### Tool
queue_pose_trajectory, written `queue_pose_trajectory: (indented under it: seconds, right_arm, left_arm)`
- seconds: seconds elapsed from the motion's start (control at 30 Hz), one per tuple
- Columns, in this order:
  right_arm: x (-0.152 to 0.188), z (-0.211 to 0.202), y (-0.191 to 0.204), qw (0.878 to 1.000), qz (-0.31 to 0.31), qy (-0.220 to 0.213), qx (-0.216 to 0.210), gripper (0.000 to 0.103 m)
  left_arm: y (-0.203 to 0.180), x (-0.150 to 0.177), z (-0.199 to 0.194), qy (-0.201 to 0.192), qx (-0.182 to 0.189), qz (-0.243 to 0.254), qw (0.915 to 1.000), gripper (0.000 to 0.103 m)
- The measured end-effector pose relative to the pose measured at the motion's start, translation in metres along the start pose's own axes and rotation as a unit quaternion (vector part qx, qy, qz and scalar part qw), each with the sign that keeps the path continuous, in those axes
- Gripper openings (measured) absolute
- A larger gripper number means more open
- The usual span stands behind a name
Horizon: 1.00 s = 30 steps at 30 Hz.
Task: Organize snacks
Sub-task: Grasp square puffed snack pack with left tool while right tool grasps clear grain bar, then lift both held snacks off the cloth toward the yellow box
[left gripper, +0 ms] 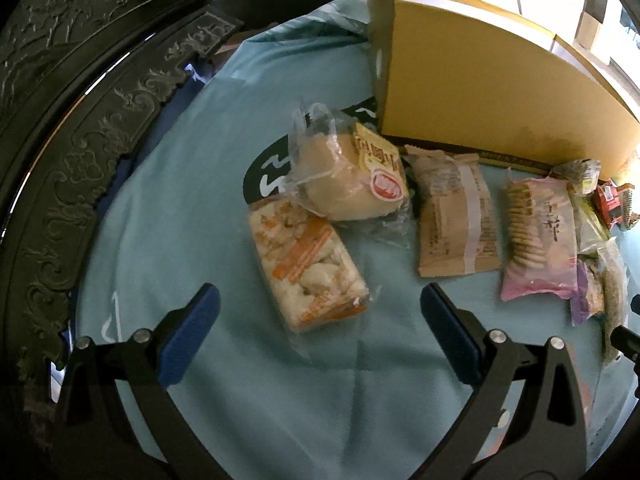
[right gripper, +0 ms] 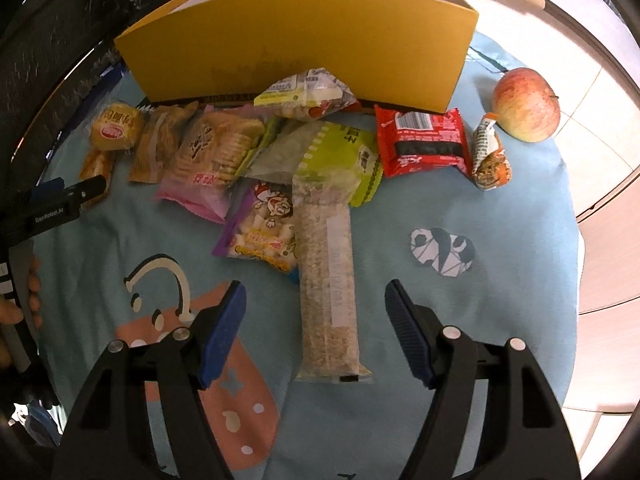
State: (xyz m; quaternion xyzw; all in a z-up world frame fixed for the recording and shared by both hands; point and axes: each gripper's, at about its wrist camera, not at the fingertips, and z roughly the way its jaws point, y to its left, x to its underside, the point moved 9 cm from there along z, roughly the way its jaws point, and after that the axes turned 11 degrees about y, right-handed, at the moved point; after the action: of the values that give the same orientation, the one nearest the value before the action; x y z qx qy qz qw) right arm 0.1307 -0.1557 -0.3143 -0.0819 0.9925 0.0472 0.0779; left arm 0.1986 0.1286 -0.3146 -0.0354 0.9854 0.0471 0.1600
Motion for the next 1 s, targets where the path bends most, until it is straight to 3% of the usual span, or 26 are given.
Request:
queue_pose_trajectory:
  seconds: [0.47,0.53,0.57,0.6,0.63,0.87,1.0]
  right_arm:
    - [-0.004,0.035,0.011,0.999,-0.028,0.019,0.023,0.072]
    - [-0.005,0.036,0.016,0.998,-0.048,0.009,0.028,0.062]
    - [-0.006,0.036,0.017,0.998,-0.050,0.008,0.025,0.054]
    - [-0.008,0.034,0.017,0.999,-0.050,0.006,0.022,0.033]
    - [-0.009,0.034,0.015,0.999,-0.046,0.008,0.014,0.029]
    - [-0.002,0.030,0.011,0.999,-0.028,0.008,-0.017,0.029]
    - [0.004,0.024,0.007,0.999,-0.021,0.005,-0.029,0.029]
  left_arm:
    - [0.009,-0.004,0.030,0.022,-0.008,-0.015,0.9996,0.101]
    - [0.011,-0.002,0.033,0.021,0.002,-0.019,0.9996,0.100]
    - [0.011,-0.002,0.033,0.019,0.013,-0.020,0.9995,0.095]
    - [0.009,-0.002,0.030,0.011,0.023,-0.016,0.9995,0.072]
    - [0.007,-0.003,0.026,0.002,0.027,-0.009,0.9996,0.058]
    - [-0.007,-0.001,0.001,-0.026,0.068,0.005,0.9973,0.054]
    - [-0.013,0.012,-0.001,-0.017,0.076,0.012,0.9969,0.054]
